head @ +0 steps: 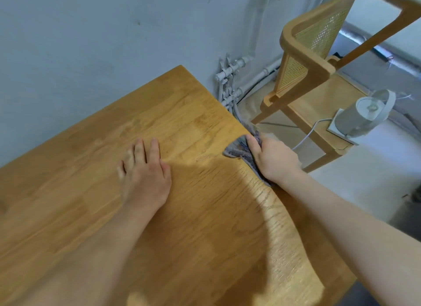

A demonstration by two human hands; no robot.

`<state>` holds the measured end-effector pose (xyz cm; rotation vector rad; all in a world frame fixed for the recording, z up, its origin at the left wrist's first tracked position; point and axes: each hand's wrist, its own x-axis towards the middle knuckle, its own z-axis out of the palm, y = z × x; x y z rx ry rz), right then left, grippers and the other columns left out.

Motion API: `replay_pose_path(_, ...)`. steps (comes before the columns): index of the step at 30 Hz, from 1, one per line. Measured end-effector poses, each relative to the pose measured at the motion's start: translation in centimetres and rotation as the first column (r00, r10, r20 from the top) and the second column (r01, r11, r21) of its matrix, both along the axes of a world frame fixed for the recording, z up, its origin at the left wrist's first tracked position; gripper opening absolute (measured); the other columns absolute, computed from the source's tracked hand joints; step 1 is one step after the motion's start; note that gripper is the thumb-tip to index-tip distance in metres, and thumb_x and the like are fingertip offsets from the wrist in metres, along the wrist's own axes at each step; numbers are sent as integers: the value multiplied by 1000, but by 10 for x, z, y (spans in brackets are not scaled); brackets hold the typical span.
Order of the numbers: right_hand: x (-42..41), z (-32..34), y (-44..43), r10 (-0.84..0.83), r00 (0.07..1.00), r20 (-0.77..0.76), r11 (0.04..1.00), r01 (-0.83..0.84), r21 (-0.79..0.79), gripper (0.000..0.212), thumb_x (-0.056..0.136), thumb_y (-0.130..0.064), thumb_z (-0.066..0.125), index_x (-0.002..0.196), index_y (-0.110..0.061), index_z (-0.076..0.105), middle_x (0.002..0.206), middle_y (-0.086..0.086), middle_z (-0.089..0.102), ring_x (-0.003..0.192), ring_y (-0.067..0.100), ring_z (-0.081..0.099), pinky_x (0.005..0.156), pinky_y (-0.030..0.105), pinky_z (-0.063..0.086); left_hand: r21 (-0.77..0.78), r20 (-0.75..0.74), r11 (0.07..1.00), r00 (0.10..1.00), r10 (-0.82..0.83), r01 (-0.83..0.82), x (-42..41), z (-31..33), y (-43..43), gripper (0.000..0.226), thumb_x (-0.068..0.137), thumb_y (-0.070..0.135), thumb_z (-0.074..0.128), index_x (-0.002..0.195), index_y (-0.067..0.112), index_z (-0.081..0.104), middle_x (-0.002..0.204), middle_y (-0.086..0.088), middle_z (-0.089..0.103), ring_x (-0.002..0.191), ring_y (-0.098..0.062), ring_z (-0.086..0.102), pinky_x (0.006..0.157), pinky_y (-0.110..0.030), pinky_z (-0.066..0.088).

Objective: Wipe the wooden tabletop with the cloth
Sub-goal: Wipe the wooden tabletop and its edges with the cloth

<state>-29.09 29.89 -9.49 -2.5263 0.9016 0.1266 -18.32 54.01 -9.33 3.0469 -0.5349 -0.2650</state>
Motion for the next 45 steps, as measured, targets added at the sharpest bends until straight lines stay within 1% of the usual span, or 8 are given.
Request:
replay_pose_path(5,-16,-6,8,8,999,50,985,0,-171,42,101,-50,20,82,-18,39,61,-3,44,58,25,49,46,32,30,-96,3,995,1000,-4,4,28,-2,-38,58,98,39,19,152,20,13,161,-4,9,147,-22,4,118,-50,6)
replay_pose_path(16,200,-9,12,82,990,113,995,-75,-58,43,103,-44,24,109,-9,49,88,7,55,74,27,47,63,37,34,-101,33,994,999,36,-33,34,-12,-76,63,97,42,21,153,17,9,161,0,7,147,-24,1,118,-50,2)
replay_pose_path(25,303,-5,16,173,979,107,985,-171,-29,32,103,-27,29,108,-9,54,110,12,61,97,33,58,69,36,39,-94,26,995,999,31,-28,36,-15,-75,64,95,45,15,153,18,6,161,0,4,148,-25,0,118,-51,2)
replay_pose_path(29,304,4,15,220,972,83,975,-218,-29,22,102,-17,31,89,-15,50,107,10,61,95,31,57,74,35,45,-88,26,996,999,37,-35,37,-14,-74,65,94,46,15,153,18,8,161,0,7,148,-24,3,118,-51,6)
replay_pose_path(33,285,6,10,254,963,91,967,-254,-8,32,105,-25,28,114,-9,55,116,13,59,104,35,57,80,40,48,-72,19,997,999,39,-37,32,-11,-75,65,94,47,14,153,20,3,161,3,2,148,-22,-2,119,-49,1)
replay_pose_path(38,230,-4,-5,205,978,47,979,-204,-25,42,104,-41,21,88,-12,47,75,4,47,76,29,49,57,33,33,-72,23,996,999,46,-44,35,-11,-75,65,94,45,18,153,20,7,161,4,4,147,-20,0,119,-47,2)
replay_pose_path(42,167,-3,-3,192,974,117,979,-181,-99,39,105,-38,29,92,-8,50,84,10,56,75,30,53,60,36,36,-86,31,995,998,49,-46,31,-12,-75,63,95,44,22,153,20,11,161,4,7,147,-20,2,118,-48,3)
replay_pose_path(45,126,-1,4,250,965,79,950,-228,-215,29,105,-25,33,114,-6,53,87,11,56,71,33,56,56,38,45,-93,47,994,997,65,-60,34,-14,-75,63,95,43,24,152,19,16,160,3,11,147,-21,4,118,-49,4)
